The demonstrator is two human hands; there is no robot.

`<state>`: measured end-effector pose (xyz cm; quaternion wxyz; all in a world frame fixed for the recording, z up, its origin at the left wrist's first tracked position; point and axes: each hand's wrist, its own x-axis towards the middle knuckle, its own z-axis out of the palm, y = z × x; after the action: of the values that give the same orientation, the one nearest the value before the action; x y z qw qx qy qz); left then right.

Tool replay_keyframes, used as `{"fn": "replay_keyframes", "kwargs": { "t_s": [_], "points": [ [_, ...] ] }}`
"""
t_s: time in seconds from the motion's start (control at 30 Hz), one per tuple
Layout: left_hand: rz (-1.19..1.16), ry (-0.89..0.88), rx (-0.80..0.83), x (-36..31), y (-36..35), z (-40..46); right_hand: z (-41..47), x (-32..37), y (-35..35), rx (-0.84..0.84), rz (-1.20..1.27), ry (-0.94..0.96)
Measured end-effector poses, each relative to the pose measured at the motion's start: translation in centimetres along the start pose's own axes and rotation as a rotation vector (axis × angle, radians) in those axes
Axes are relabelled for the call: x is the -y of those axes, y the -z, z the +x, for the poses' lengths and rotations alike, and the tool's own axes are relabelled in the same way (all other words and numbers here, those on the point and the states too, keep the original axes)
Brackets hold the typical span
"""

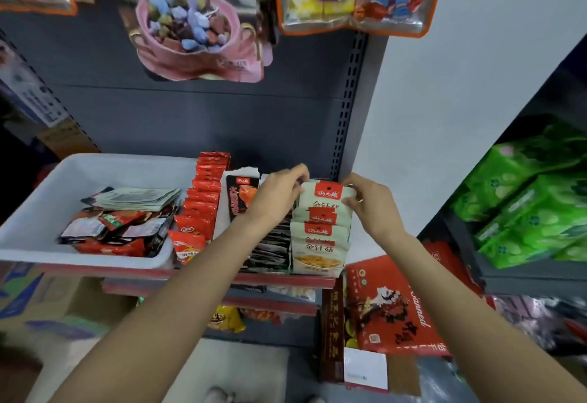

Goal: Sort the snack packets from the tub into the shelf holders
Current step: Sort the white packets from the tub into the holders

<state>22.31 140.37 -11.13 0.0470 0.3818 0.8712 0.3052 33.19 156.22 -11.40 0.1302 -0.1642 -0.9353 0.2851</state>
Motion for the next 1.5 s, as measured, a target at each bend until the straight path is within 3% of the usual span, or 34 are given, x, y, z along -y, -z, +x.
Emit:
{"fn": "replay_keyframes", "kwargs": {
  "t_s": [0.1,0.23,0.4,0.53,0.77,0.87,1.03,1.1,1.2,1.27,1.4,1.5],
  "points": [
    [0.078,-0.012,0.054,0.4,-0.5,-0.5,-0.4,0.1,-0.4,0.053,-0.099,-0.028],
    [0.020,0.023,0.030,0.8,-0.1,-0.3,-0.3,0.7,-0.4,-0.009,-0.143,0.025],
    [-0.144,0.068,-0.047,1.7,1.8,-1.1,0.5,4.1,-1.5,-0.058,-0.021,0.115],
    [-0.204,0.127,-0.116,4.6,4.3,-3.0,1.5,8.3,-4.6,0.041,0.103,0.135],
    [-0.274,0.534,-0.334,16.9,9.8,-7.3,4.5,17.6,-13.3,0.204,0.121,0.164],
    [-0.171,0.703,-0.262,23.7,12.1,-8.7,6.3,21.4,-18.4,0.254,0.083,0.196],
    [0.105,0.672,-0.104,31.9,15.0,-9.8,9.5,26.1,-26.9,0.486,-0.063,0.091],
    [0.119,0.673,-0.011,35.1,15.4,-10.0,10.6,27.3,-29.2,0.575,-0.165,0.021],
    [0.088,0.718,0.117,40.9,14.1,-10.3,12.4,29.3,-31.3,0.576,-0.381,0.088],
    [0.080,0.723,0.174,41.3,14.4,-10.6,13.5,30.5,-32.0,0.602,-0.444,0.100],
    [0.012,0.691,0.129,39.6,15.4,-10.8,13.8,30.3,-34.2,0.759,-0.352,0.007],
    [-0.038,0.701,0.113,39.7,15.6,-11.2,13.1,29.9,-35.0,0.696,-0.396,0.041]
  ]
}}
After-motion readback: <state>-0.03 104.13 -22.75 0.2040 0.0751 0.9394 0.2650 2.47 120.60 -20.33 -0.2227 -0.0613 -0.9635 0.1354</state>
